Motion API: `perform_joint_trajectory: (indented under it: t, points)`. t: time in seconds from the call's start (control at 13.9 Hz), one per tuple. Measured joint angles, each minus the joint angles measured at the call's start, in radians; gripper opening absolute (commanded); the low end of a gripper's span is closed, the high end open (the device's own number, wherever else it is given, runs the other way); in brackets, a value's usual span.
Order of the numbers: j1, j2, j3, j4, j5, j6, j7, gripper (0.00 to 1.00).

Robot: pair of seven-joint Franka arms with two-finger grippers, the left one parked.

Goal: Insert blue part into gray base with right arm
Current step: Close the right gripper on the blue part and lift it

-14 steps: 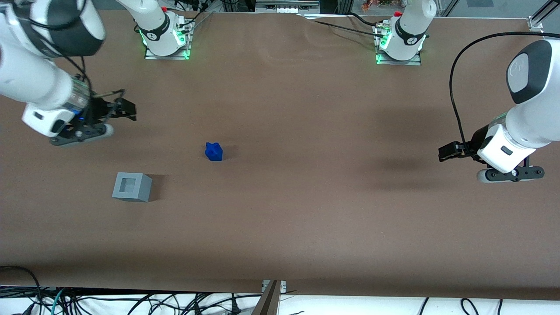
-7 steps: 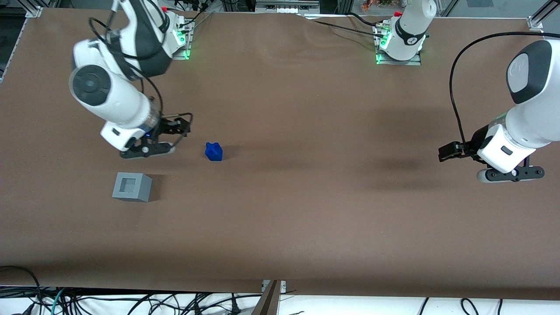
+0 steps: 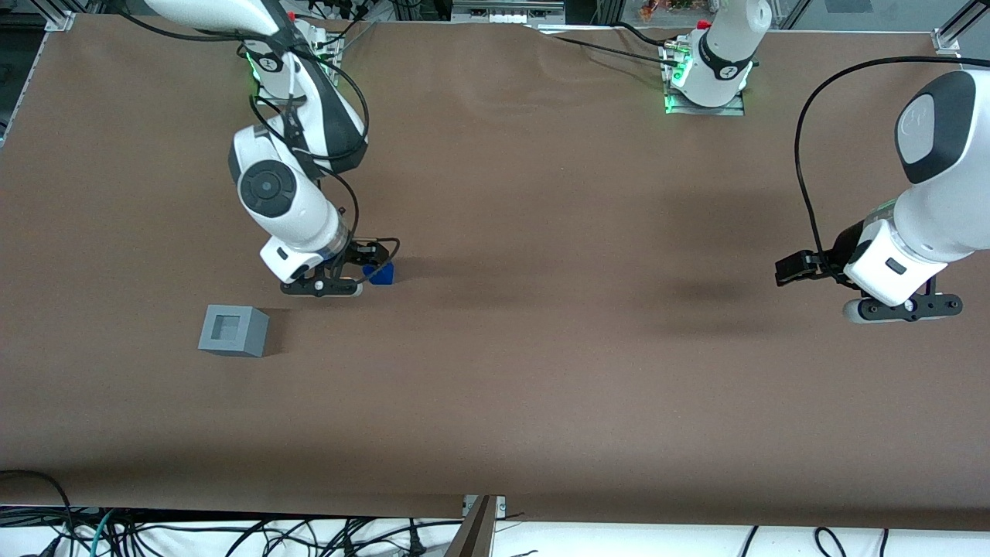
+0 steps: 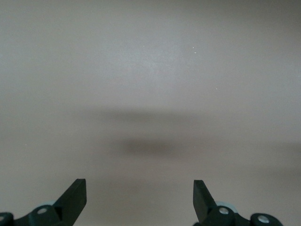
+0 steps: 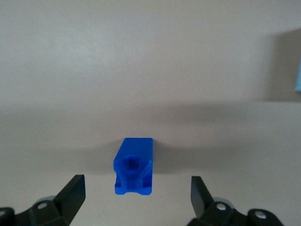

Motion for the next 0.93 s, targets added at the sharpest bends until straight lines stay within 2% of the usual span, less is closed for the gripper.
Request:
perform_joint_trajectory:
  t: [0.57, 0.93]
  points:
    - [0.034, 0.12, -0.002, -0.009, -0.001, 0.105, 0.04, 0.96]
    - [0.035, 0.128, -0.006, -0.027, -0.004, 0.109, 0.041, 0.4]
